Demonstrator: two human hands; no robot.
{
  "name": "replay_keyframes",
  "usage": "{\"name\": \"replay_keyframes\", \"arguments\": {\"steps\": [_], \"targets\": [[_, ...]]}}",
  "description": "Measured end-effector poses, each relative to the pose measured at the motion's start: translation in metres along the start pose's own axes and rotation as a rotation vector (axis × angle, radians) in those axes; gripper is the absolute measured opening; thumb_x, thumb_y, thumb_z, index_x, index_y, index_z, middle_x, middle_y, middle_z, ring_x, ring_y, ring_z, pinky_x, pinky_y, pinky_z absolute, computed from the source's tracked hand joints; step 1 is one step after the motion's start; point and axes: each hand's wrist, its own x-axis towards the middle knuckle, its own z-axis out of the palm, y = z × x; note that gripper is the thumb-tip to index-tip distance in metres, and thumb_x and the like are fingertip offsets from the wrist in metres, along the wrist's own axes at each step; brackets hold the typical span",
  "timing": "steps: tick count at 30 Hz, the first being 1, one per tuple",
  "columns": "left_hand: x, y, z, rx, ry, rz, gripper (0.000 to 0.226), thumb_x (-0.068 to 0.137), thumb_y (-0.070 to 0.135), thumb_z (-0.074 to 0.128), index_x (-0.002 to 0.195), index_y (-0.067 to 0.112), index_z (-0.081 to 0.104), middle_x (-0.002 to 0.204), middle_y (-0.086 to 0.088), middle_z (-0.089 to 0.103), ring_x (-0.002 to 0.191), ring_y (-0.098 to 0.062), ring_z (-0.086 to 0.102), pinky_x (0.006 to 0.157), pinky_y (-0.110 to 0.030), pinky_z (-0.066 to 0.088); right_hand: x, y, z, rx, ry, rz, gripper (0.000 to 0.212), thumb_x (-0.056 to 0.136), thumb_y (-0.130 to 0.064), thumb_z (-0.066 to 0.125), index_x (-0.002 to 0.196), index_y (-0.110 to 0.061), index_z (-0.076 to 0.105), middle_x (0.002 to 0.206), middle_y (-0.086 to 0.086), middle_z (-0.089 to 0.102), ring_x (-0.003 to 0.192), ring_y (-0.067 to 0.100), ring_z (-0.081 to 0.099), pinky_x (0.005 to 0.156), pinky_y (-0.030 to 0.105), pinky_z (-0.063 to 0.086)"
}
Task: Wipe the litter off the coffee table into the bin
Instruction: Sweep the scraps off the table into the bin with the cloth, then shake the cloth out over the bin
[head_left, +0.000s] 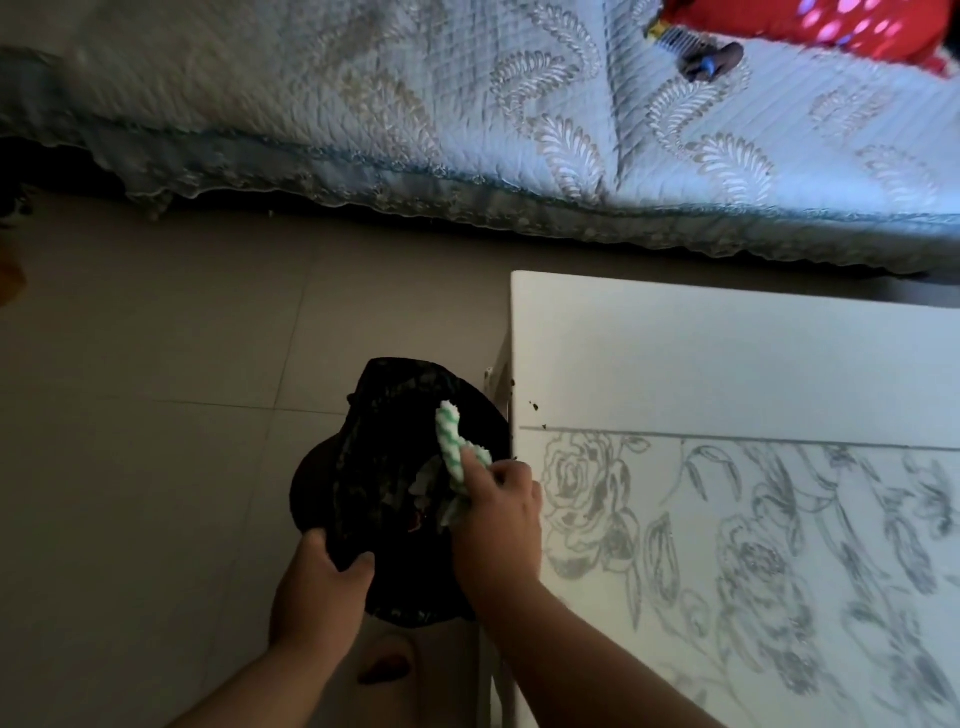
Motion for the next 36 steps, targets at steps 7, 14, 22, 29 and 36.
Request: {"name": "replay_keyframes", "arguments": {"steps": [7, 14, 22, 29, 36], "targets": [[0.002, 0.001, -0.008, 0.059, -0.015, -0.034, 0.032, 0.085, 0.022, 0.068, 0.111, 0.007, 0.056, 0.080, -0.002, 0.058, 0.070, -0.025, 0.055, 0.059, -0.033, 0.041, -0.028, 0.068, -0.047, 0.090, 0.109, 0.316, 0.060, 0.077, -0.006, 0.046, 0.128, -0.035, 0.054, 0.110, -0.001, 0.044, 0.109, 0.022, 0.046, 0.088, 0.031, 0.044], [0.000, -0.003, -0.013, 0.112, -0.009, -0.037, 0.036, 0.084, 0.022, 0.069, 0.113, 0.004, 0.059, 0.083, -0.006, 0.059, 0.073, -0.028, 0.053, 0.063, -0.034, 0.040, -0.071, 0.099, -0.040, 0.048, -0.022, 0.445, 0.061, 0.077, -0.016, 0.052, 0.134, -0.037, 0.046, 0.113, 0.005, 0.047, 0.113, 0.028, 0.047, 0.094, 0.030, 0.040], [-0.004, -0.026, -0.016, 0.064, -0.022, -0.018, 0.033, 0.084, 0.022, 0.068, 0.113, 0.008, 0.058, 0.080, 0.004, 0.056, 0.072, -0.021, 0.054, 0.057, -0.030, 0.039, -0.061, 0.051, -0.018, 0.072, -0.157, 0.098, 0.053, 0.082, -0.019, 0.048, 0.131, -0.038, 0.050, 0.108, 0.002, 0.047, 0.105, 0.023, 0.048, 0.087, 0.024, 0.039], [-0.038, -0.062, -0.024, -0.020, 0.063, -0.006, 0.034, 0.084, 0.017, 0.069, 0.114, 0.005, 0.059, 0.081, 0.005, 0.053, 0.071, -0.017, 0.051, 0.054, -0.023, 0.037, -0.079, 0.031, -0.027, 0.216, -0.222, -0.001, 0.049, 0.080, -0.009, 0.048, 0.118, -0.036, 0.063, 0.092, -0.001, 0.051, 0.081, 0.014, 0.050, 0.071, 0.020, 0.035], [-0.104, -0.110, -0.035, -0.230, 0.202, -0.162, 0.029, 0.086, 0.015, 0.065, 0.111, 0.003, 0.057, 0.086, -0.007, 0.057, 0.074, -0.027, 0.054, 0.059, -0.032, 0.038, -0.135, 0.047, -0.067, 0.382, -0.147, 0.098, 0.031, 0.071, -0.003, 0.050, 0.085, -0.023, 0.068, 0.074, 0.002, 0.072, 0.073, 0.022, 0.068, 0.070, 0.037, 0.055]]}}
